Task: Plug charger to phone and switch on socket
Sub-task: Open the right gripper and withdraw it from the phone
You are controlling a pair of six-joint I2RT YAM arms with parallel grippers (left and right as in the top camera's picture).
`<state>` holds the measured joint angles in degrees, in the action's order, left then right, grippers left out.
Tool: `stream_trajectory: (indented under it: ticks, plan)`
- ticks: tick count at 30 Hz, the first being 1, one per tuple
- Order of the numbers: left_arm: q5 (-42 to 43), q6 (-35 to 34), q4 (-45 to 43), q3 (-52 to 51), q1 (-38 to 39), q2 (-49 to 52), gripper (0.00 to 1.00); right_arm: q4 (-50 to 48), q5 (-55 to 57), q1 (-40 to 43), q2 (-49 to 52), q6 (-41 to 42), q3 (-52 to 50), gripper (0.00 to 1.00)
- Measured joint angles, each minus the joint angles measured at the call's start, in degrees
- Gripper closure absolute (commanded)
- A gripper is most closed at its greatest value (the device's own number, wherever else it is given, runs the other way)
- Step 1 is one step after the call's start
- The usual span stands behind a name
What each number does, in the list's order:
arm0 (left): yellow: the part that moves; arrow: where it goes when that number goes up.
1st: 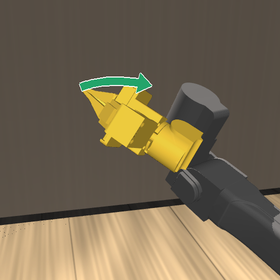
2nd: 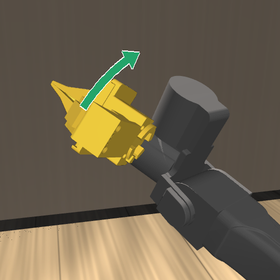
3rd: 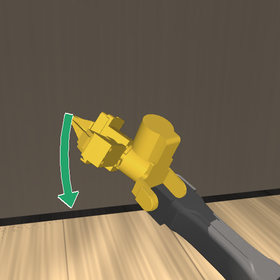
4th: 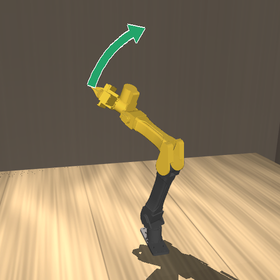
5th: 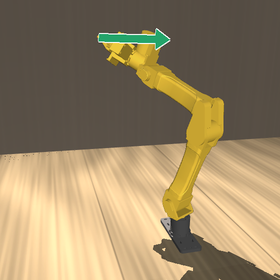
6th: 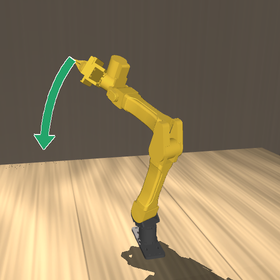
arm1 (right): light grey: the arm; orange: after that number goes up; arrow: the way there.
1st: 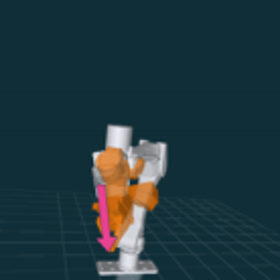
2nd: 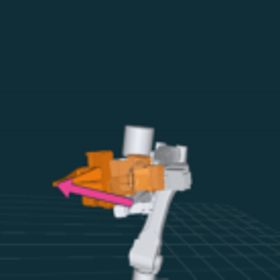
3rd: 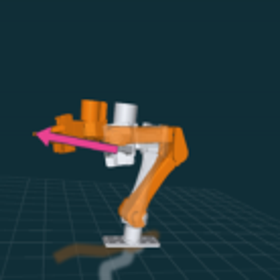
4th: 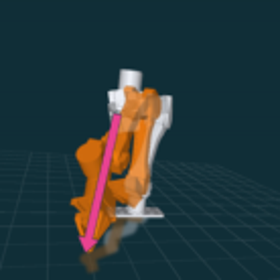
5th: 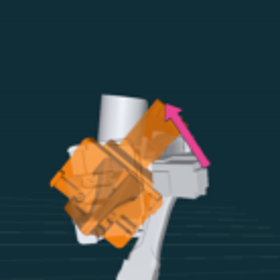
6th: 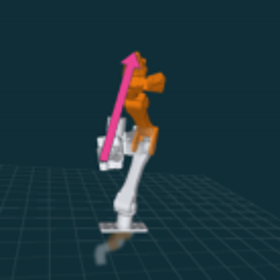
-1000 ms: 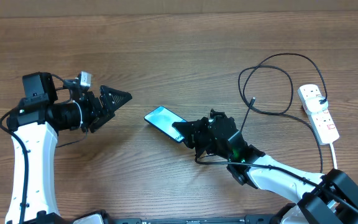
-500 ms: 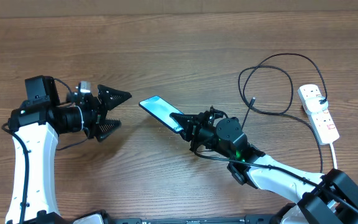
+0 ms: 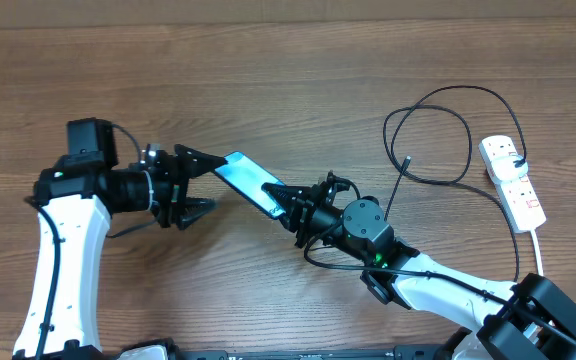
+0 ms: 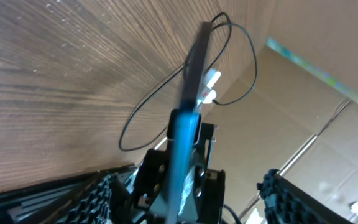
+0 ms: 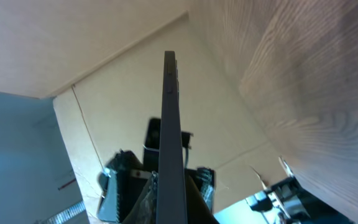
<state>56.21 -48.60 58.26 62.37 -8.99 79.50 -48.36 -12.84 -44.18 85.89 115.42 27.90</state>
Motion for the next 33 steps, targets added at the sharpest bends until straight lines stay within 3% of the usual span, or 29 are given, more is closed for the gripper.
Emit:
stream_trajectory:
  ticks: [12, 16, 21, 33]
  plan:
    - [-4.9, -9.9, -6.0, -0.1, 7.9, 0.0, 0.46, -4.2, 1.1, -1.0, 0.0, 0.0, 0.0, 0.96]
    - [-6.4, -10.8, -7.0, -0.1, 8.6, 0.0, 0.48, -4.2, 1.1, -1.0, 0.0, 0.0, 0.0, 0.96]
    - [-8.1, -12.2, -8.1, -0.1, 9.5, 0.0, 0.61, -4.1, 1.1, -1.2, 0.0, 0.0, 0.0, 0.96]
    - [-13.3, -13.3, -13.3, -0.2, 15.4, 0.0, 0.68, -1.5, 1.7, -1.2, 0.0, 0.1, 0.1, 0.96]
